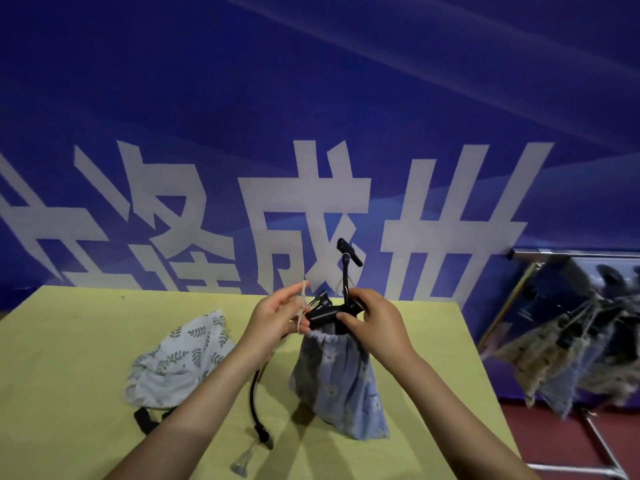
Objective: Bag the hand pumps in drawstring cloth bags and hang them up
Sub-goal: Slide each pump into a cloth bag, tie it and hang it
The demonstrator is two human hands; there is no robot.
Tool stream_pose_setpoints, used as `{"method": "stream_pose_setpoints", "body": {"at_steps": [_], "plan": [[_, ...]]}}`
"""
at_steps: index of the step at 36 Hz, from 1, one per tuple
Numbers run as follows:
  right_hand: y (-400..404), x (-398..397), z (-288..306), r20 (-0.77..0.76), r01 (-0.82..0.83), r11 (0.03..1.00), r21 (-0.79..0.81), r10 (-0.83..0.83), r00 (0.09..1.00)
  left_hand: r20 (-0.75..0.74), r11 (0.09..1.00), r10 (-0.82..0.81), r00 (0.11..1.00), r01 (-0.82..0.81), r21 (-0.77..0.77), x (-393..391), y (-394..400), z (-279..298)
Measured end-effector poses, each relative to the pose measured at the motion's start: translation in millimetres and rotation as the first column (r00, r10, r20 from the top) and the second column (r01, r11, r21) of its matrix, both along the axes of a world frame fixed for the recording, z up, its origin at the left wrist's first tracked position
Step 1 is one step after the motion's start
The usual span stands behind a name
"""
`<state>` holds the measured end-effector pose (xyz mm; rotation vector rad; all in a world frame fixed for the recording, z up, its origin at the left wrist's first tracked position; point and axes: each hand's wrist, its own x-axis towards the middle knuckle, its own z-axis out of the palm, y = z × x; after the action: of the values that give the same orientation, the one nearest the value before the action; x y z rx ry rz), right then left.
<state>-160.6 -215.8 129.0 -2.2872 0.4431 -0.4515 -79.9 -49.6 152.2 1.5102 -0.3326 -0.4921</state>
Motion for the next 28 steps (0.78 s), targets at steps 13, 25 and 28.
{"method": "stream_pose_setpoints", "body": {"at_steps": [13,25,28], "plan": [[23,0,3,-0.044,0.074,0.993,0.093,-0.070,0.997,0.236,0.960,-0.279,0.931,0.265,0.087,15,3,5],[54,24,7,-0.052,0.095,0.994,-0.047,-0.098,0.994,0.174,0.962,-0.251,0.952,0.265,-0.062,23,32,-17],[60,28,6,-0.054,0.080,0.993,-0.085,-0.084,0.995,0.172,0.970,-0.219,0.960,0.233,-0.067,29,33,-23]]}}
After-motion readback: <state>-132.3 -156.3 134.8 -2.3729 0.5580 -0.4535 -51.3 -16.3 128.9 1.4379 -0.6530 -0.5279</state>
